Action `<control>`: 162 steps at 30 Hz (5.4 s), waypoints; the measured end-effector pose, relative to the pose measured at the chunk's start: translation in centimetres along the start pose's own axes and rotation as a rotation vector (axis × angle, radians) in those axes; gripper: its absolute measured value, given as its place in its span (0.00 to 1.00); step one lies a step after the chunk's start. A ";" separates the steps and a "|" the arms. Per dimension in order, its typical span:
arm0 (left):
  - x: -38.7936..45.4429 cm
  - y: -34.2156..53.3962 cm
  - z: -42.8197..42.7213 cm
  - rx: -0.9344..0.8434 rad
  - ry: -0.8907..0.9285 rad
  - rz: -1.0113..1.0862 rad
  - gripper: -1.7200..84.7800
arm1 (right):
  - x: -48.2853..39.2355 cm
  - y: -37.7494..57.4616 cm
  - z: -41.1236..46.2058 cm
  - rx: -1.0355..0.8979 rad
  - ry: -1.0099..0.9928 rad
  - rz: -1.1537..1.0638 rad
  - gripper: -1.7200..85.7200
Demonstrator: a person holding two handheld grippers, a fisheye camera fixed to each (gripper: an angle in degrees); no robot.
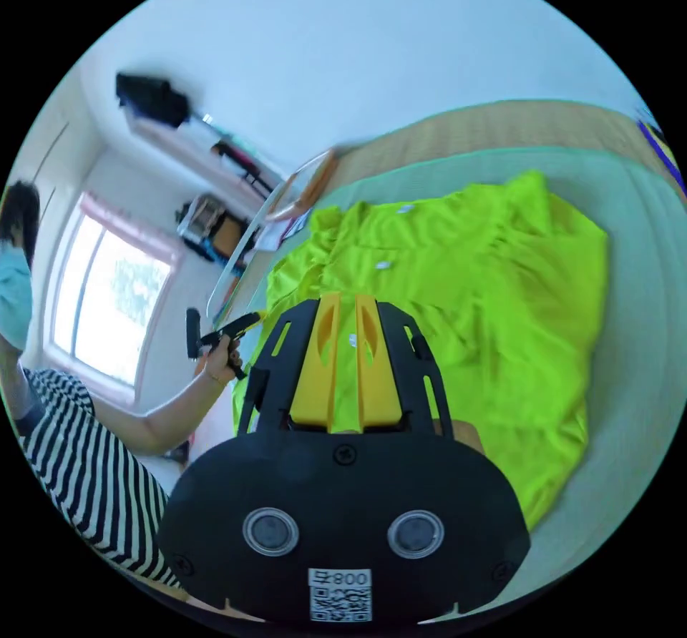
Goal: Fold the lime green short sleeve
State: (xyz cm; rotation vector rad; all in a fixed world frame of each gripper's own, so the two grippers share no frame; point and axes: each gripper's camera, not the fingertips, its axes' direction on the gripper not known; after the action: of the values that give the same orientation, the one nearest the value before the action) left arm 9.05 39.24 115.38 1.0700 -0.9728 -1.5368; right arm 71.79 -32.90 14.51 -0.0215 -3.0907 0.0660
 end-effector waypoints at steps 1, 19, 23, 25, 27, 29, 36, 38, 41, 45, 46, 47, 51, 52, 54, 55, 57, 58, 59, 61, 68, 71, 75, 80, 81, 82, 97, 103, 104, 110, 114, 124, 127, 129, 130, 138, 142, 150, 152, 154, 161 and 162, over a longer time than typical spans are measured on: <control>0.0 0.0 -0.6 -0.001 -0.023 0.011 0.09 | -1.8 -1.3 1.3 -0.028 -0.008 -0.038 0.07; -2.5 1.2 -7.0 -0.010 0.051 0.018 0.04 | -41.6 -26.8 31.6 -0.481 0.138 -0.614 0.12; -2.5 1.5 -8.1 -0.009 0.042 0.024 0.04 | -46.3 -28.9 35.9 -0.522 0.263 -0.671 0.12; -2.7 1.7 -8.4 -0.009 0.046 0.023 0.04 | -47.3 -29.4 37.2 -0.542 0.316 -0.674 0.11; -2.8 1.8 -8.8 -0.008 0.054 0.020 0.04 | -48.5 -30.1 37.0 -0.501 0.357 -0.684 0.10; -2.9 2.0 -9.1 -0.008 0.062 0.018 0.04 | -49.1 -30.6 36.7 -0.481 0.378 -0.693 0.09; -2.7 2.6 -9.9 -0.009 0.052 0.021 0.03 | -48.6 -33.7 35.2 -0.468 0.373 -0.681 0.04; -2.8 2.8 -10.1 -0.011 0.072 0.014 0.03 | -47.7 -34.9 34.4 -0.477 0.328 -0.649 0.03; -2.4 3.1 -10.8 0.022 0.070 0.026 0.03 | -45.4 -37.2 31.8 -0.461 0.228 -0.582 0.03; -1.1 3.3 -12.2 0.113 0.099 0.079 0.03 | -40.6 -41.4 25.0 -0.381 0.048 -0.476 0.03; -0.4 3.3 -12.6 0.131 0.109 0.106 0.03 | -39.7 -41.9 23.9 -0.368 0.026 -0.465 0.03; 0.4 3.2 -12.8 0.143 0.118 0.143 0.03 | -37.8 -42.7 21.6 -0.346 -0.006 -0.446 0.03; 3.5 3.3 -12.8 0.146 0.117 0.267 0.03 | -29.9 -43.8 14.9 -0.313 -0.104 -0.328 0.03; 4.5 3.5 -12.5 0.135 0.109 0.307 0.03 | -28.8 -43.7 14.2 -0.311 -0.105 -0.316 0.03; 6.0 4.0 -11.8 0.123 0.118 0.355 0.03 | -23.9 -43.0 11.7 -0.304 -0.124 -0.247 0.03; 6.8 4.2 -11.3 0.107 0.123 0.380 0.03 | -22.8 -42.8 11.2 -0.301 -0.130 -0.231 0.03; 8.0 4.6 -10.2 0.071 0.128 0.418 0.03 | -18.4 -41.7 9.7 -0.301 -0.125 -0.172 0.03; 8.7 4.9 -9.6 0.045 0.126 0.438 0.03 | -17.4 -41.3 9.5 -0.301 -0.130 -0.156 0.03; 9.3 5.1 -8.9 0.020 0.127 0.454 0.03 | -15.5 -40.7 9.1 -0.306 -0.140 -0.128 0.03; 9.9 5.4 -8.2 -0.010 0.132 0.470 0.03 | -12.9 -39.7 8.7 -0.313 -0.142 -0.097 0.03; 10.9 5.7 -5.3 -0.109 0.141 0.471 0.03 | -5.7 -36.7 7.7 -0.309 -0.190 -0.026 0.03; 11.4 5.6 -4.3 -0.128 0.139 0.476 0.03 | -4.2 -36.2 7.4 -0.302 -0.182 -0.035 0.03; 11.9 5.4 -4.0 -0.104 0.146 0.477 0.03 | -4.4 -35.6 5.9 -0.232 -0.266 -0.127 0.03; 11.9 4.8 -2.1 -0.162 0.225 0.455 0.04 | -2.7 -34.3 6.2 -0.270 -0.079 -0.159 0.03; 11.8 4.7 -1.9 -0.166 0.243 0.449 0.04 | -1.1 -33.9 6.1 -0.268 -0.094 -0.121 0.03; 11.6 4.6 -1.8 -0.163 0.278 0.435 0.04 | -0.4 -33.7 5.9 -0.261 -0.101 -0.099 0.03; 11.4 0.2 2.6 -0.158 0.126 0.368 0.03 | -6.6 -29.9 14.5 -0.388 0.260 -0.399 0.02; 12.1 -0.4 3.9 -0.162 0.131 0.367 0.02 | -7.0 -26.4 15.5 -0.357 0.313 -0.483 0.02; 12.1 -0.5 4.2 -0.164 0.137 0.363 0.02 | -6.7 -25.9 15.5 -0.354 0.304 -0.484 0.02; 13.2 -1.6 5.7 -0.174 0.125 0.382 0.02 | -4.6 -24.8 15.7 -0.372 0.259 -0.397 0.02; 13.7 -2.1 6.5 -0.175 0.121 0.378 0.02 | -3.2 -23.7 15.7 -0.339 0.262 -0.340 0.02; 15.2 -1.8 5.5 -0.084 0.163 0.404 0.02 | 0.8 -14.6 1.8 -0.124 0.351 -0.230 0.02; 15.8 -2.1 6.8 -0.112 0.156 0.424 0.02 | 5.0 -9.2 -4.3 -0.088 0.504 -0.103 0.02; 16.4 -2.3 7.8 -0.129 0.121 0.447 0.02 | 8.8 -5.1 -7.5 -0.079 0.563 0.022 0.02; 16.8 -2.4 8.6 -0.155 0.082 0.465 0.02 | 9.8 -4.2 -8.0 -0.086 0.563 0.052 0.02; 18.1 -2.4 11.3 -0.170 0.042 0.498 0.02 | 15.0 2.2 -6.9 -0.072 0.577 0.138 0.02; 18.4 -2.1 11.4 -0.179 0.038 0.479 0.03 | 15.2 2.9 -7.0 -0.093 0.578 0.132 0.03; 20.9 -1.0 10.7 -0.098 0.092 0.531 0.05 | 13.8 5.2 -6.4 -0.038 0.648 -0.003 0.10; 21.8 -1.2 11.6 -0.112 0.098 0.552 0.05 | 14.5 5.3 -5.5 -0.056 0.644 -0.008 0.10; 22.3 -1.2 12.4 -0.126 0.109 0.557 0.05 | 15.5 5.5 -4.2 -0.085 0.654 -0.011 0.10; 23.4 -0.4 14.3 -0.155 0.122 0.565 0.05 | 17.6 7.2 -2.6 -0.128 0.721 -0.020 0.05; 23.4 -0.4 14.3 -0.154 0.126 0.563 0.05 | 17.9 7.5 -2.7 -0.131 0.716 -0.025 0.04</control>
State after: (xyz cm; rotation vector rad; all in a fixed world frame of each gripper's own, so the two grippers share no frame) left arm -7.66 17.48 115.33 0.6937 -0.9490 -1.0487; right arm 54.13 -25.07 17.78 -0.0090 -2.3738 -0.1193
